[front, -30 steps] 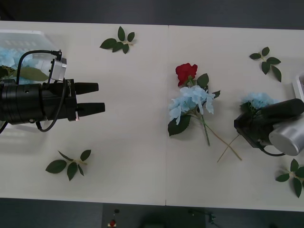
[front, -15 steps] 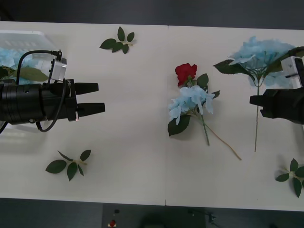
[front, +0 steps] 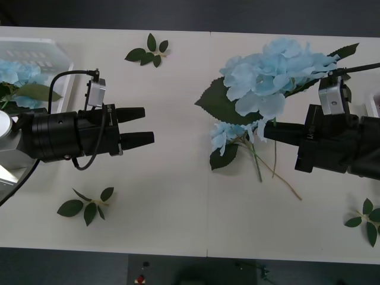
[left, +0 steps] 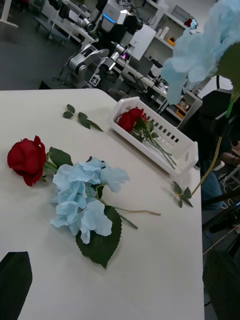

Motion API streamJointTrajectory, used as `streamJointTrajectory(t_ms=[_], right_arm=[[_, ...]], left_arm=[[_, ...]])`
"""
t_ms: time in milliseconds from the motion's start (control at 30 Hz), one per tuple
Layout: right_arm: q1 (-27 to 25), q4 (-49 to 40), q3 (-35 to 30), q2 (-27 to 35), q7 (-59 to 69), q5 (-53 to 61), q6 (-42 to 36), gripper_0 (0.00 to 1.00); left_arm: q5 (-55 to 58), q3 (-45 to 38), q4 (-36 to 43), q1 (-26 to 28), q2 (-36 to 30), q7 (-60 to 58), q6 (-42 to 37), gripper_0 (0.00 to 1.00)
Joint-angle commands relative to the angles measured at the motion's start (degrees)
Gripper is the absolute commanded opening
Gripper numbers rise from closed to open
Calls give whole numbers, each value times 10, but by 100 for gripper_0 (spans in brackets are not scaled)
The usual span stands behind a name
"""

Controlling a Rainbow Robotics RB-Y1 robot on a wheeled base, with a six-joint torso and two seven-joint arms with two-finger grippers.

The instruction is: Put the red flowers into the right box and the blue flowers into the left box

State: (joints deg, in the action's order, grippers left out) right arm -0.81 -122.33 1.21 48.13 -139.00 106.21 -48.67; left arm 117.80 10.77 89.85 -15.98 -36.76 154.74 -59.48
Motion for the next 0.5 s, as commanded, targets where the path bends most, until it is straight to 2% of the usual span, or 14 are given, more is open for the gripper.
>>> streamJointTrajectory(t_ms=[33,333,500], right_arm=[[44,18,39,-33,1,22,-1,0],[147,120,116,-81,5,23,2,0],[174,145,144,-88,12,29,12,0]], left_arm=[[-13,1,8,24,36,3,2,100],[-49,2,8,58,100,3,-2,100],[-50,18,8,74,123,3,-5,100]])
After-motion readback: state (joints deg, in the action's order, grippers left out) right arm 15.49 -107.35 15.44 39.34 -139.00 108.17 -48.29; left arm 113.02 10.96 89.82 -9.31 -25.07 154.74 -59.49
